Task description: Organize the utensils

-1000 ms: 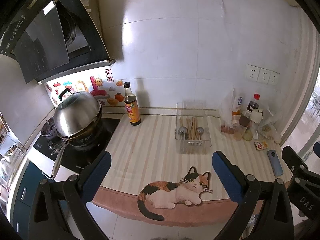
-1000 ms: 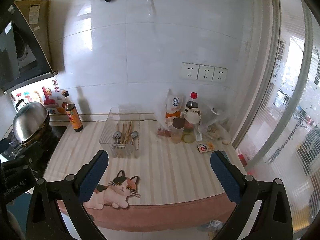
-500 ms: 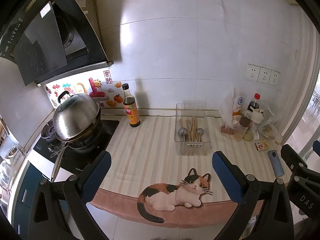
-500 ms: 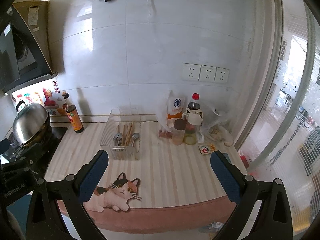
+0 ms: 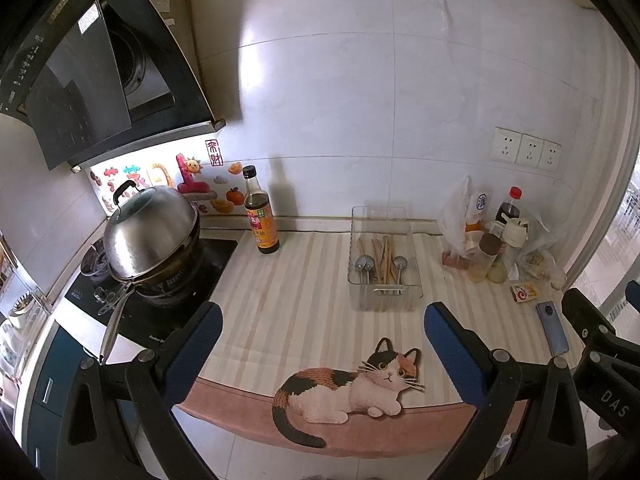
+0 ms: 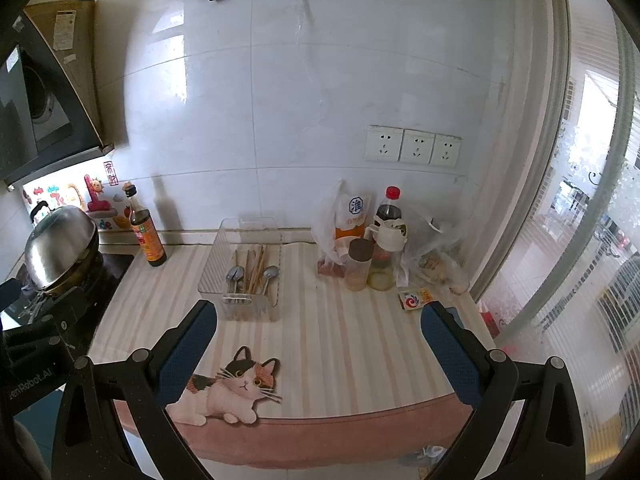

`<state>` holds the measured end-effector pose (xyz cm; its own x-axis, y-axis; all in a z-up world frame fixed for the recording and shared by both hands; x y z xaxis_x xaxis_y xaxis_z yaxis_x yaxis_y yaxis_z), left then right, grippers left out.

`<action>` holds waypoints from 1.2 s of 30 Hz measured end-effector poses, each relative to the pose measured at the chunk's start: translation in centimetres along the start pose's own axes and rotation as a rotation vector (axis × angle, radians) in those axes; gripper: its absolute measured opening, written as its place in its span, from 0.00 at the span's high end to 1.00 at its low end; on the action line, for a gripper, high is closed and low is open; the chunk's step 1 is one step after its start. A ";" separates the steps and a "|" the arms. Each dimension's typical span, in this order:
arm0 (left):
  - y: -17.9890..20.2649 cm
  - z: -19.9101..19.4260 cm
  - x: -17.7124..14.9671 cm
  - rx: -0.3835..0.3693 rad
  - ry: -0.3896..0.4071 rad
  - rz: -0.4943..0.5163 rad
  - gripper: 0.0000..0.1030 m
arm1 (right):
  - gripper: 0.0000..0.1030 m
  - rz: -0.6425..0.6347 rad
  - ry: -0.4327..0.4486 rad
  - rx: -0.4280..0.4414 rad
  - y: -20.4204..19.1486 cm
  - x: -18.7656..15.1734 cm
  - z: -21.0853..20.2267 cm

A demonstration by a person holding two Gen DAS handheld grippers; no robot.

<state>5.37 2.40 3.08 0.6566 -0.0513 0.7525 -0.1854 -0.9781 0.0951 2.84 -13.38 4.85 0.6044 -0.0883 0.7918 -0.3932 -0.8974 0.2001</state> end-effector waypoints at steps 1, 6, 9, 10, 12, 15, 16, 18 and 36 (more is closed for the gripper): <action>0.0 0.1 0.1 0.001 0.000 -0.001 0.00 | 0.00 -0.003 -0.001 0.004 0.0 0.1 0.2; 0.0 0.2 0.1 -0.001 0.000 -0.001 0.00 | 0.00 -0.004 -0.001 0.004 0.0 0.1 0.5; 0.0 0.2 0.1 -0.002 -0.001 0.000 0.00 | 0.00 -0.002 -0.001 0.004 -0.1 0.1 0.4; 0.0 0.2 0.1 -0.001 -0.001 0.000 0.00 | 0.00 -0.006 -0.001 0.006 -0.1 0.1 0.5; 0.0 0.2 0.1 -0.002 0.000 0.001 0.00 | 0.00 -0.004 -0.001 0.005 -0.1 0.1 0.5; 0.0 0.3 0.1 0.000 -0.001 0.002 0.00 | 0.00 -0.004 -0.002 0.006 -0.1 0.2 0.5; 0.0 0.3 0.1 -0.002 0.000 0.000 0.00 | 0.00 -0.004 -0.001 0.006 -0.2 0.2 0.6; 0.0 0.3 0.1 -0.001 0.000 0.002 0.00 | 0.00 -0.004 -0.002 0.005 -0.2 0.2 0.6; -0.6 0.7 -0.1 0.007 0.004 -0.004 0.00 | 0.00 -0.006 -0.001 0.007 -0.3 0.2 0.7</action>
<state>5.94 2.83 2.49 0.6547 -0.0468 0.7544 -0.1780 -0.9796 0.0936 3.61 -13.45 4.54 0.6069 -0.0835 0.7903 -0.3850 -0.9009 0.2004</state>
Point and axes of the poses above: each gripper's, at about its wrist camera, not at the fingertips, and z roughly the way its jaws point, y to its right, x to its top, the point moved 3 cm from there along z, roughly the way its jaws point, and after that the axes turned 13 degrees about -x, right-handed, at the moved point
